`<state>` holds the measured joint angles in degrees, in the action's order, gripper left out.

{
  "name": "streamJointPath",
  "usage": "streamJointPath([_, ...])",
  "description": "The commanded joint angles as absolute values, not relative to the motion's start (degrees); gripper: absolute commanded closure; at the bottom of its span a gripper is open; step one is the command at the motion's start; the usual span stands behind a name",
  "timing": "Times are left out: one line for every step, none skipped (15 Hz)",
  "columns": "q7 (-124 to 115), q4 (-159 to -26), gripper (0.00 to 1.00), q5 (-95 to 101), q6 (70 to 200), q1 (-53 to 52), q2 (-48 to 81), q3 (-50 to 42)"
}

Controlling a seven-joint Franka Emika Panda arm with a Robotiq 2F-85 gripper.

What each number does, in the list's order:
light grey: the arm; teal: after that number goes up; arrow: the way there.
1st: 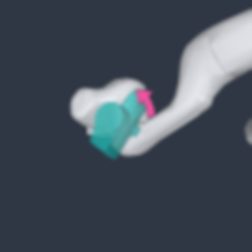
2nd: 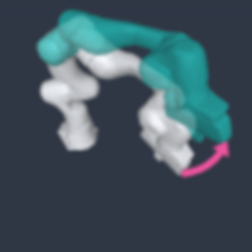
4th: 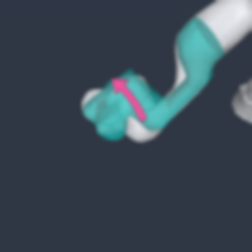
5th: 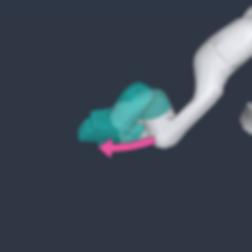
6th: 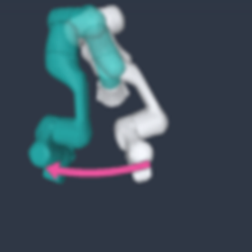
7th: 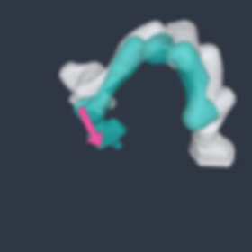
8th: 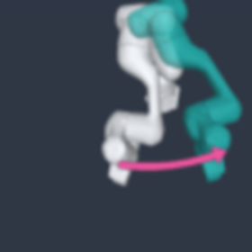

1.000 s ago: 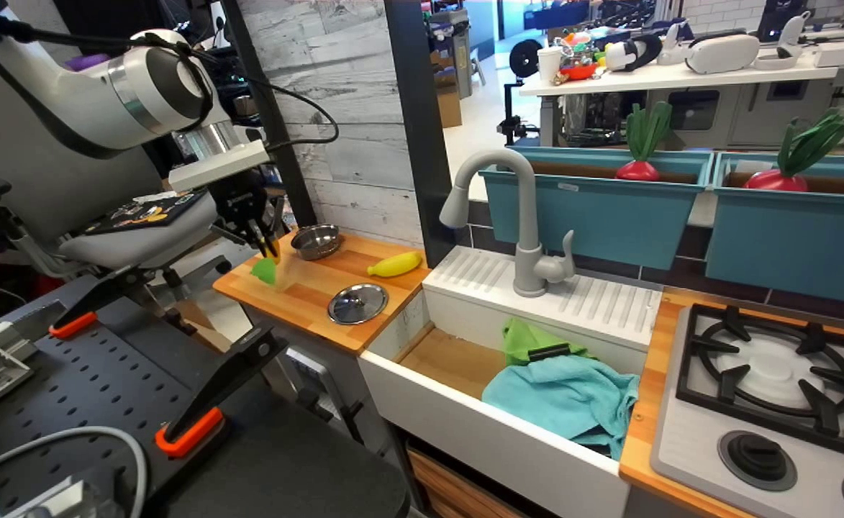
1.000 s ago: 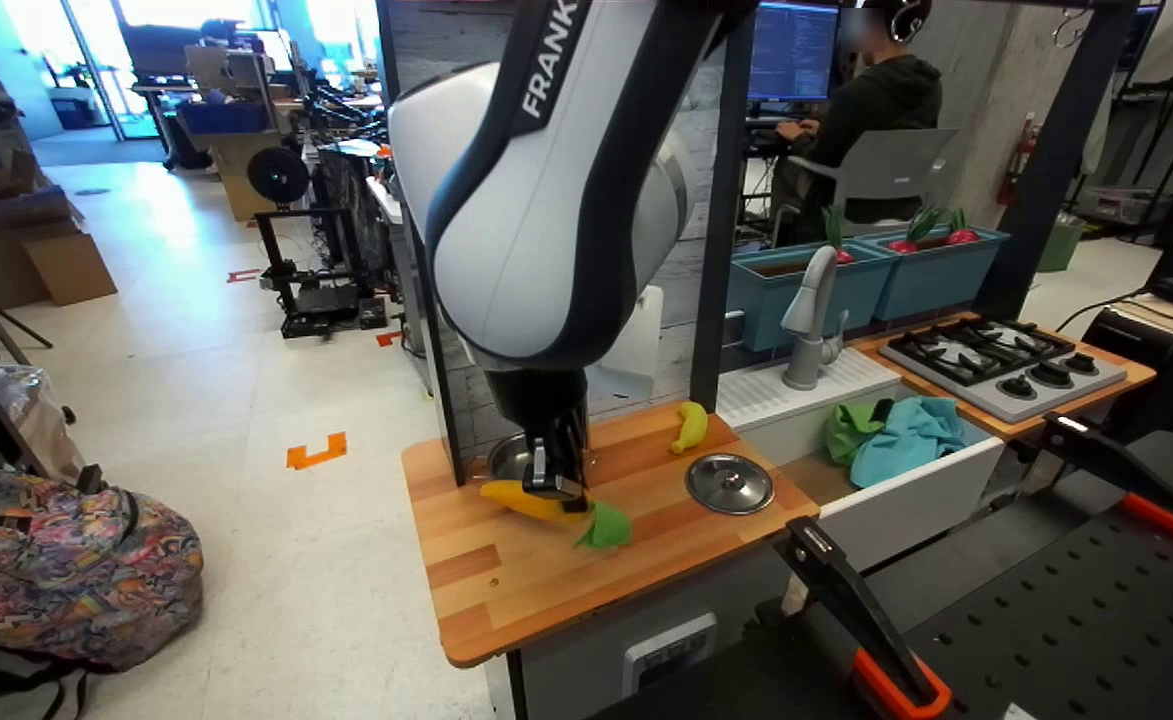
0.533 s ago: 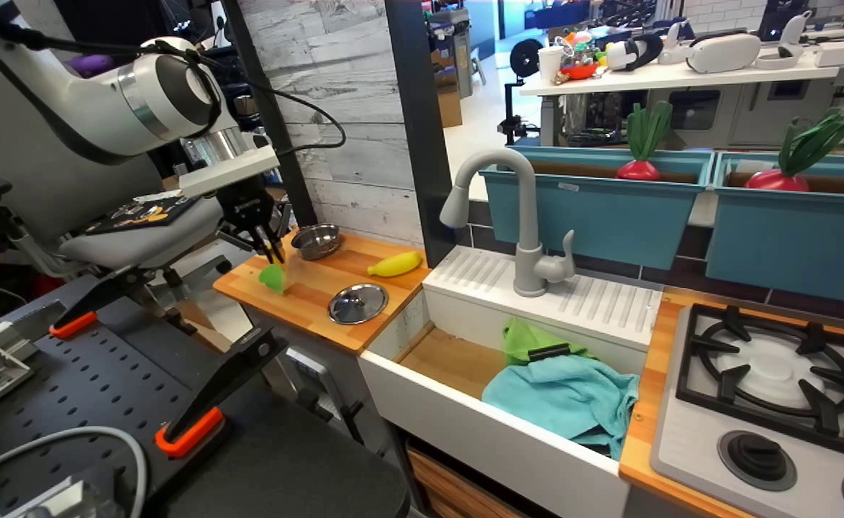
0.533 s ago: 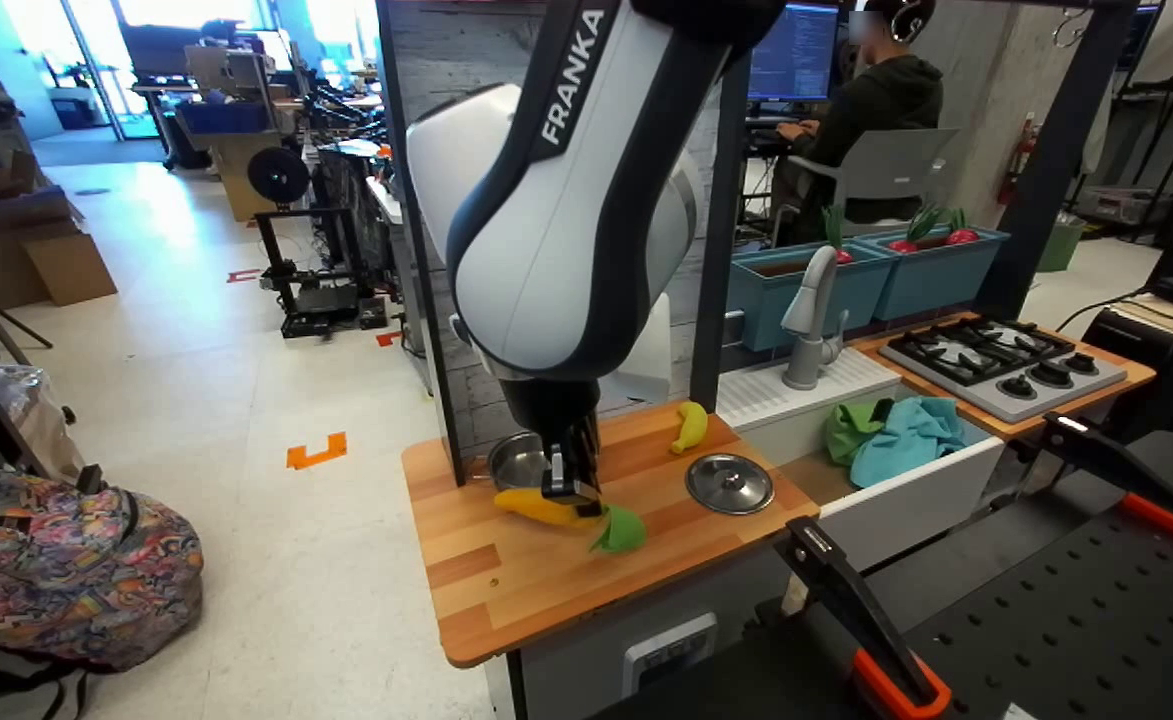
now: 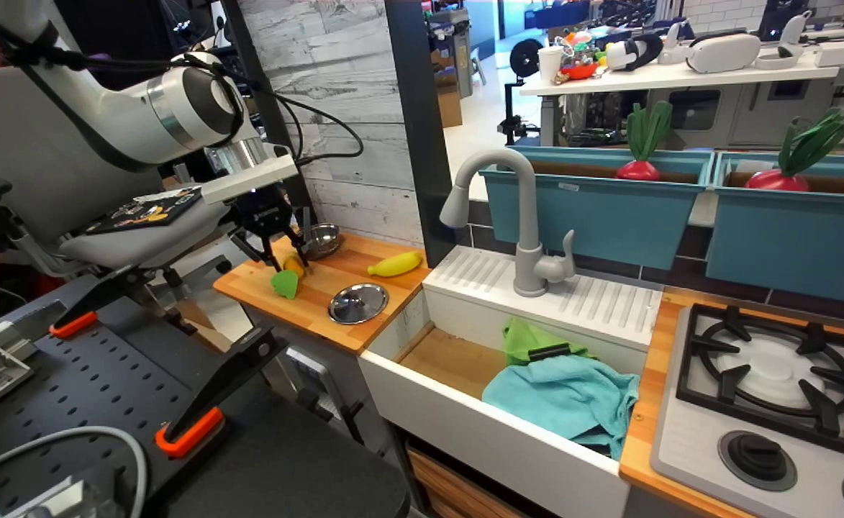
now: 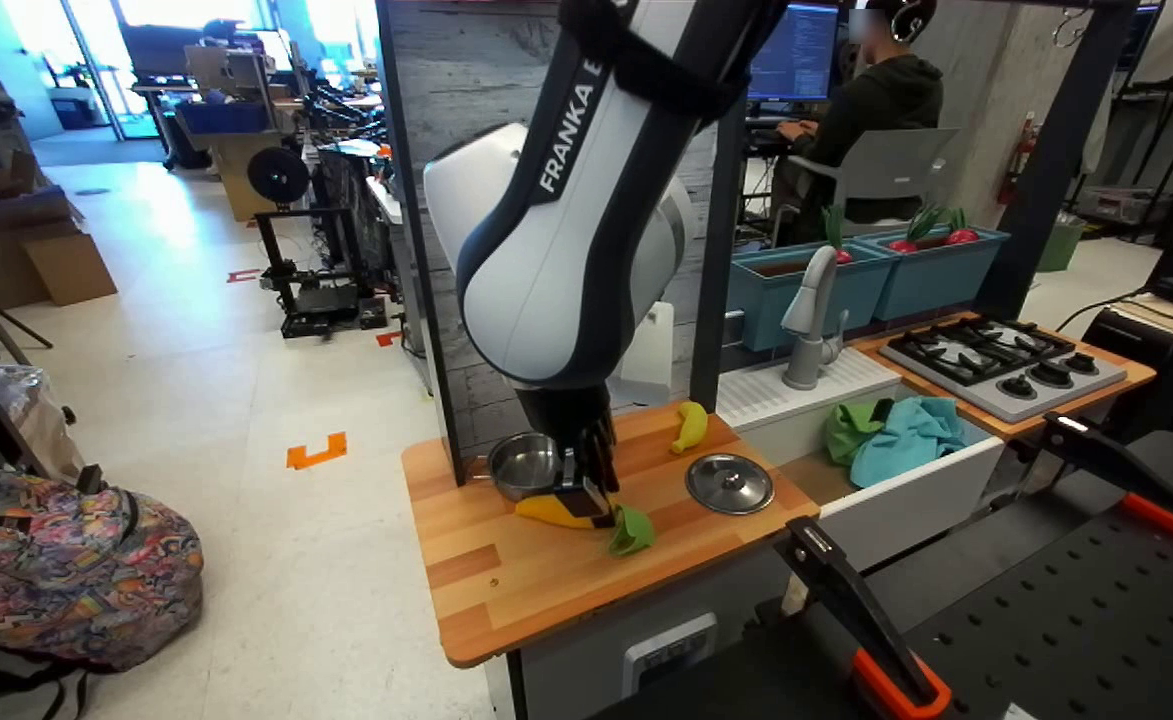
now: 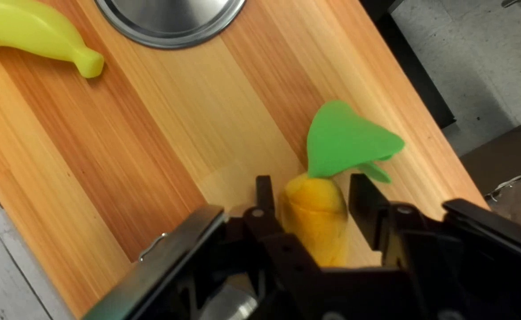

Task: Take the carrot off of the metal bowl

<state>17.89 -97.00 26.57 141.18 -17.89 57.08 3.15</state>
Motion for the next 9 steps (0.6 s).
streamJointPath([17.8,-94.1,0.22,26.9,138.6,-18.3,58.4,3.2])
streamJointPath([17.1,-94.5,0.13,26.9,138.7,-18.5,57.9,3.1])
streamJointPath([16.5,-95.3,0.07,26.7,139.0,-18.7,57.2,3.2])
streamJointPath([15.9,-96.4,0.01,26.8,139.2,-18.9,56.1,3.2])
streamJointPath([15.4,-97.8,0.00,27.0,139.2,-19.2,54.7,3.2])
streamJointPath([14.8,-99.5,0.00,27.1,138.9,-19.6,52.7,3.2])
streamJointPath([14.9,-100.9,0.00,26.9,138.6,-19.5,51.1,3.6])
streamJointPath([15.0,-103.2,0.00,26.1,138.9,-18.9,48.7,4.8])
streamJointPath([14.4,-104.8,0.00,25.6,139.4,-18.7,46.9,5.4])
